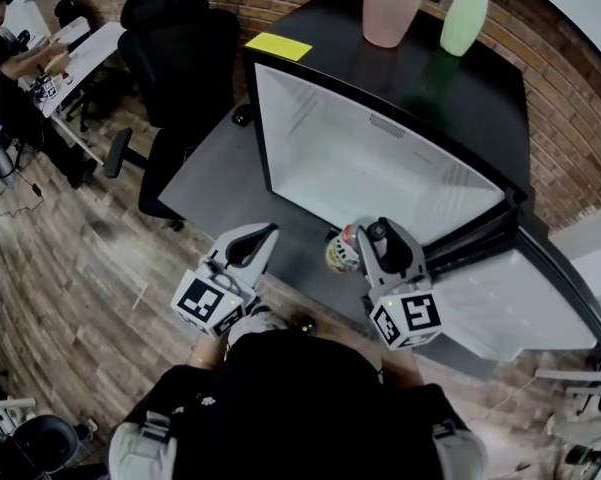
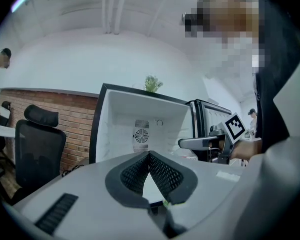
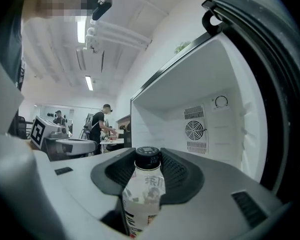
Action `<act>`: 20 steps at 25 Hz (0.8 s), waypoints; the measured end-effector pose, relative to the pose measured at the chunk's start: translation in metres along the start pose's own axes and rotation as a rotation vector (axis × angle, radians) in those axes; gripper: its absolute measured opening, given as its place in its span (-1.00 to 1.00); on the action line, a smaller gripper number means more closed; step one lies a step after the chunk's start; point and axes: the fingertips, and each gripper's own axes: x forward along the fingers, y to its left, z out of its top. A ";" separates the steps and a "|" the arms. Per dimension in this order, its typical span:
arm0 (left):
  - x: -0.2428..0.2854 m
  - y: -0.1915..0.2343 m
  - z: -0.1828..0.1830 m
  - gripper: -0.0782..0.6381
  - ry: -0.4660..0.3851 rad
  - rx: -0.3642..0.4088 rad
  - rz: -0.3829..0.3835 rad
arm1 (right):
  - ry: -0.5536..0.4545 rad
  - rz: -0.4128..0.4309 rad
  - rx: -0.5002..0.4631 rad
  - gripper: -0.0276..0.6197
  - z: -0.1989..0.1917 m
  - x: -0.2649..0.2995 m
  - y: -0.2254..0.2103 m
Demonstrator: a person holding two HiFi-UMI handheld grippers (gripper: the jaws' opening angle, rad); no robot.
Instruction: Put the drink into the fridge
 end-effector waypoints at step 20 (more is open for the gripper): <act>0.031 0.060 0.021 -0.77 -0.018 -0.025 -0.093 | 0.011 -0.154 -0.046 -0.45 0.016 0.072 -0.041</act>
